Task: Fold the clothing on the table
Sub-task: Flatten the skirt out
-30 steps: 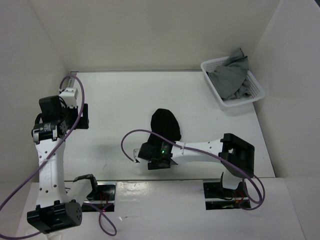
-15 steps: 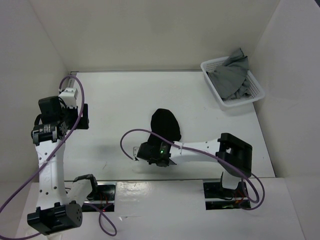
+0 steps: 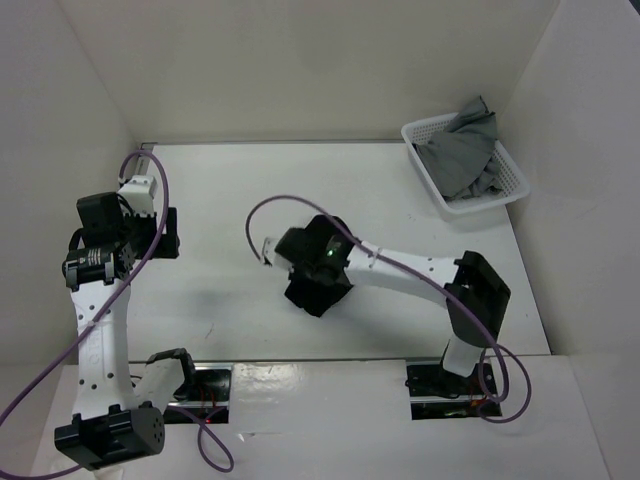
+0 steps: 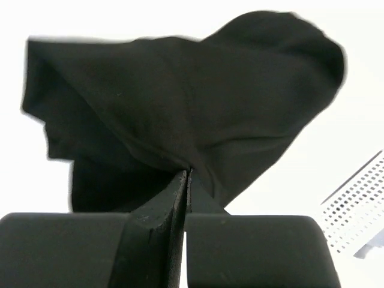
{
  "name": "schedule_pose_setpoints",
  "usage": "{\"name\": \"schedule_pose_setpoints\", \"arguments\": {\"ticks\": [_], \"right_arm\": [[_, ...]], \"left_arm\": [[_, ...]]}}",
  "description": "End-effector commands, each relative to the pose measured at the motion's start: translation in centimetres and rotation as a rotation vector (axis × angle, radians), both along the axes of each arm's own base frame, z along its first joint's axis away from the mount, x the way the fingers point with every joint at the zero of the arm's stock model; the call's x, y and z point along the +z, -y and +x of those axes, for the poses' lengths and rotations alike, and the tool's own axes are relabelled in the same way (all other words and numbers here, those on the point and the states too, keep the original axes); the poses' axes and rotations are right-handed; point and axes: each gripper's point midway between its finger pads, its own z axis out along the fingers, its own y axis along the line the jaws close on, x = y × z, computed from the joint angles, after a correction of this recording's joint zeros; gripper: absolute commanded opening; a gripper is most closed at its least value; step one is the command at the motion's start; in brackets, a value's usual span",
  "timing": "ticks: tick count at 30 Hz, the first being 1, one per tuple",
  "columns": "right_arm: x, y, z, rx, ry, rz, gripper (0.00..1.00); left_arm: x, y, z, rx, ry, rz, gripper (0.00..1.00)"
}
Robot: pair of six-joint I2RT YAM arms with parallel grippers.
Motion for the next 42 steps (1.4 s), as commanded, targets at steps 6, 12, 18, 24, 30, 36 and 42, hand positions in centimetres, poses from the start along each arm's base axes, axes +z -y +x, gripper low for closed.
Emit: {"name": "schedule_pose_setpoints", "arguments": {"ticks": [6,12,18,24,30,36,42], "right_arm": [[17.1,0.6,8.1,-0.138,0.037,0.5,0.0],[19.1,2.2,9.9,-0.193,0.107,0.521,0.0],[18.3,3.3,11.1,-0.262,0.116,0.521,0.0],[19.1,5.6,14.4,-0.365,0.1,0.594,0.0],[20.2,7.2,16.4,-0.407,0.074,0.65,0.0],[18.2,7.2,16.4,-0.421,0.035,0.615,0.0],[17.3,7.3,17.2,-0.435,0.021,0.599,0.0]], "left_arm": [[0.5,1.2,0.1,-0.059,0.02,-0.04,1.0],[0.0,2.5,0.4,-0.132,-0.007,-0.068,1.0],[-0.3,5.2,1.2,-0.272,-0.018,-0.141,1.0],[-1.9,9.1,2.1,-0.452,-0.107,-0.199,1.0],[-2.5,13.9,3.1,-0.639,-0.122,-0.169,0.96],[-3.9,18.0,5.2,-0.756,-0.118,-0.16,0.92],[-5.1,21.0,6.8,-0.819,-0.081,-0.127,0.9]]}}
